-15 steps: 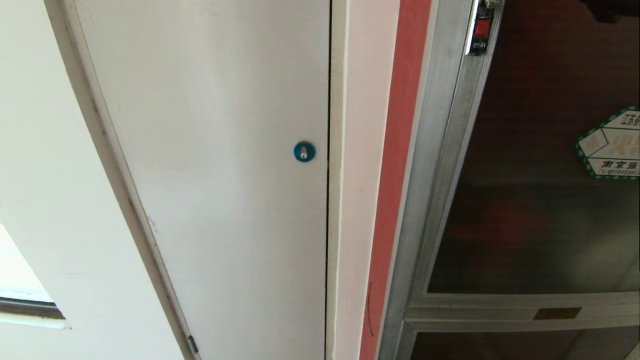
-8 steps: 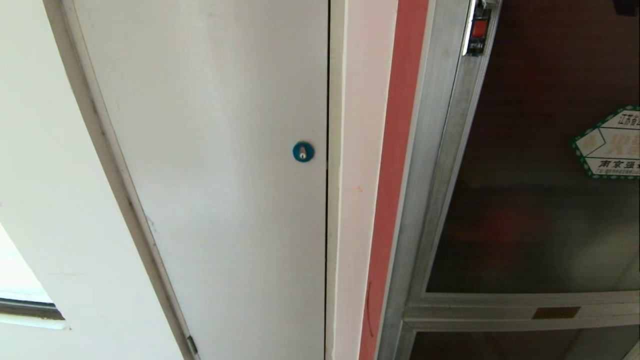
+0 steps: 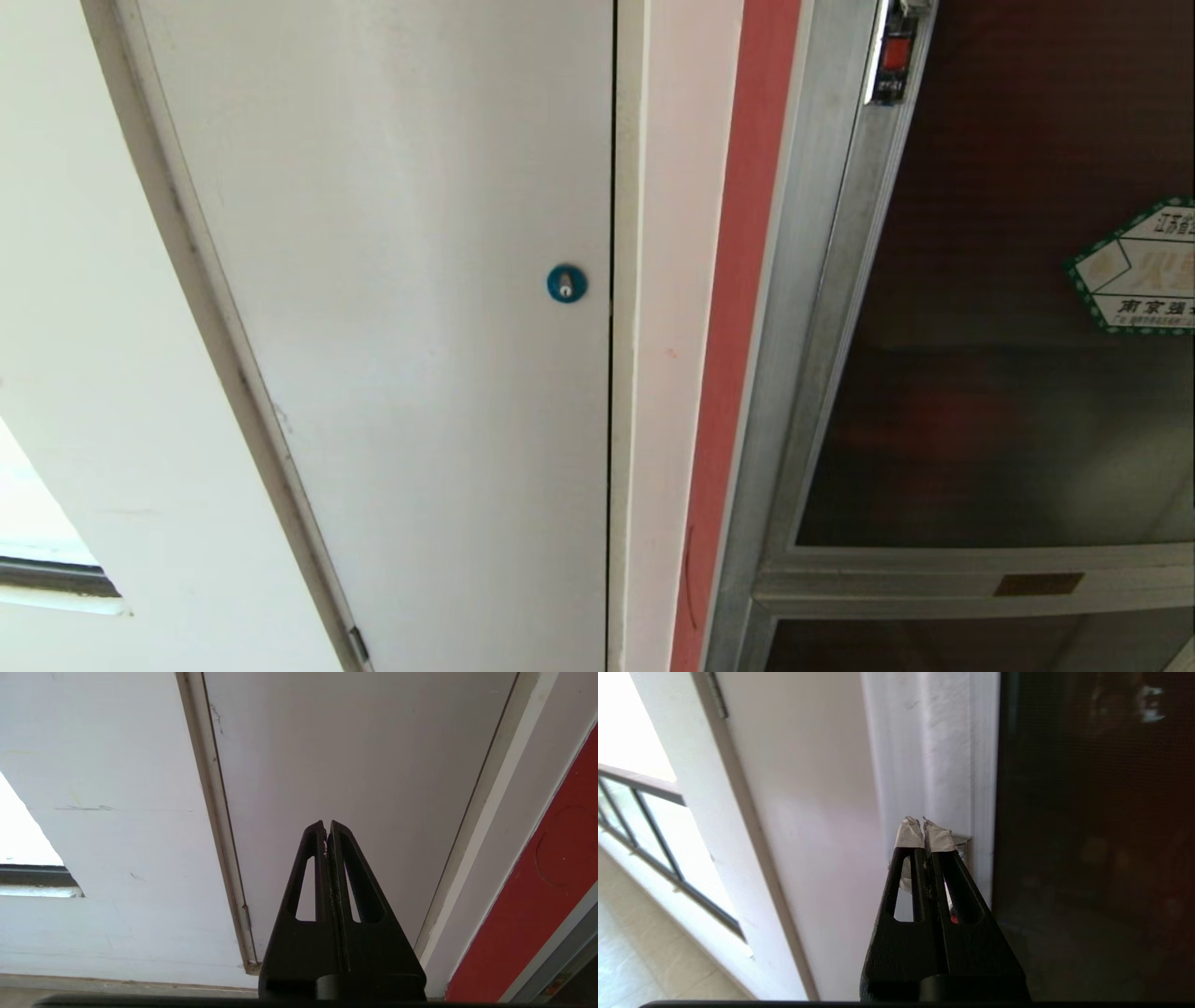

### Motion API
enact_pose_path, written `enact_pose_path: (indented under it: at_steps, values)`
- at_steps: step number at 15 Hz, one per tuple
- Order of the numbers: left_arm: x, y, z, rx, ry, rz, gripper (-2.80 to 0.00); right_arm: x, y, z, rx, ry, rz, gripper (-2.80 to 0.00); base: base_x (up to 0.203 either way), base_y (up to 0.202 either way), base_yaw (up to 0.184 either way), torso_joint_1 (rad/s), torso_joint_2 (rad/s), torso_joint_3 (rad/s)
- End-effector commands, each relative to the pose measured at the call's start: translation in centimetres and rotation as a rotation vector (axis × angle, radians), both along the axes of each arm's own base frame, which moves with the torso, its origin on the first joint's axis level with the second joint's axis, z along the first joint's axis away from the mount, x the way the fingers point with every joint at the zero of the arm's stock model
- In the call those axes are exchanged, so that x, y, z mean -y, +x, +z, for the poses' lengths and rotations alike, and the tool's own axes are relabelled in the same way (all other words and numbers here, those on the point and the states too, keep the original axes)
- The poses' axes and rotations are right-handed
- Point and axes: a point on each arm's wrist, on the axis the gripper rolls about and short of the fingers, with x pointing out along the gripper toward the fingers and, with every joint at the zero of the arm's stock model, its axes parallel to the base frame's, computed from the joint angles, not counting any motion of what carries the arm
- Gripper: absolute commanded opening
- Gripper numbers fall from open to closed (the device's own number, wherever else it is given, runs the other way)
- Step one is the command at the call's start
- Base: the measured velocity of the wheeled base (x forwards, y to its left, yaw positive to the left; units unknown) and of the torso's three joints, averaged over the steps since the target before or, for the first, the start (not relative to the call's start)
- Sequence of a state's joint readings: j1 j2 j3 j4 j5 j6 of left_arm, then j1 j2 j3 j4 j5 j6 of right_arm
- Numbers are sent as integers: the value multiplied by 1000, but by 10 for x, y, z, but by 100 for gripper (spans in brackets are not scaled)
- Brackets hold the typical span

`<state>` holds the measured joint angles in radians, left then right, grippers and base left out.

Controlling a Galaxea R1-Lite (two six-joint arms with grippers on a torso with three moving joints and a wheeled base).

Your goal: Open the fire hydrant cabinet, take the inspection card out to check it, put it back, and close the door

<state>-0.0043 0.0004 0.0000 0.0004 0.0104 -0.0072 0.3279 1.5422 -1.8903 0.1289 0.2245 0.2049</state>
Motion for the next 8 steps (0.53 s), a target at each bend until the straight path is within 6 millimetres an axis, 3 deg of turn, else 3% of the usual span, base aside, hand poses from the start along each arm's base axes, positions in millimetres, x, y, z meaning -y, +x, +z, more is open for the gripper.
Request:
enact_pose_path:
  at_steps: [1,8]
  values:
    - [0,0,0,1,0,0,-280,-4,16,-2,-10,-3,-7,-280,0,0,0,0,0,0]
    - [0,0,0,-1,0,0,-280,8,56,-20,-72,-18,-104,-280,0,0,0,0,0,0]
